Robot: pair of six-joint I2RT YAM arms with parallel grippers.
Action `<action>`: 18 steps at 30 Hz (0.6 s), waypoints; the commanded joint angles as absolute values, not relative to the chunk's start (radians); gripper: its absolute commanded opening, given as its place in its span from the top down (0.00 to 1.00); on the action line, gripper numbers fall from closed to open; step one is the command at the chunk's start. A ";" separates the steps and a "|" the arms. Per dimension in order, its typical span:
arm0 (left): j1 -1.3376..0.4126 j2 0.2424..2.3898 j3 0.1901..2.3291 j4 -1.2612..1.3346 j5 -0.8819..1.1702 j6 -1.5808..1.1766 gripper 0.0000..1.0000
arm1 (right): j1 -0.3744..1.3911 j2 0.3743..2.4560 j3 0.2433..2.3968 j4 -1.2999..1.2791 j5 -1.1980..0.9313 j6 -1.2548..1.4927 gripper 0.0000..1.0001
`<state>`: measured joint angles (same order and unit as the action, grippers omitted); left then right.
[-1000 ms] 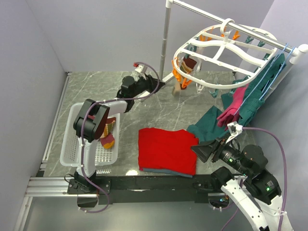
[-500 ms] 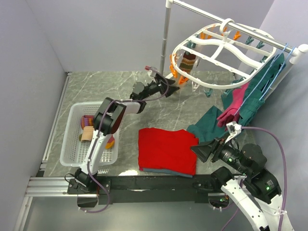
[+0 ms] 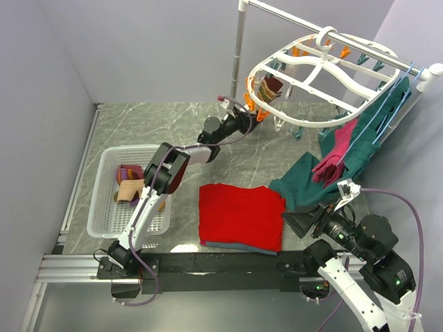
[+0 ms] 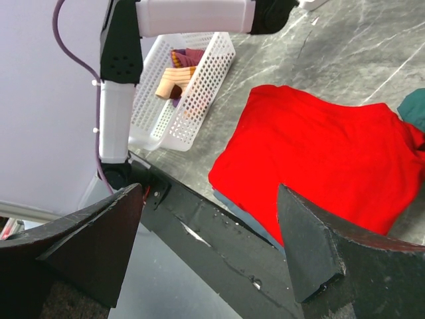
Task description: Remove the socks clipped to the hanger
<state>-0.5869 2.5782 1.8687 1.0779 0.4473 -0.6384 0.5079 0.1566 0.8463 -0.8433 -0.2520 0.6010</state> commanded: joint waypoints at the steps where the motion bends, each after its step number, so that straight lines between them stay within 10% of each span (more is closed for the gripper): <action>1: -0.578 2.455 1.716 1.216 0.417 -0.643 0.59 | 0.512 0.149 0.842 -0.831 -0.253 0.592 0.12; 7: -0.578 2.459 1.681 1.233 0.387 -0.667 0.14 | 0.511 0.156 0.839 -0.822 -0.265 0.592 0.12; 18: -0.604 2.649 1.998 1.158 0.399 -0.733 0.14 | 0.512 0.160 0.865 -0.857 -0.233 0.581 0.12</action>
<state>-0.5846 2.5954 1.8832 1.1580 0.4011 -0.7010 0.5079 0.1532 0.8433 -0.8536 -0.2527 0.6006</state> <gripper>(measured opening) 0.884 0.878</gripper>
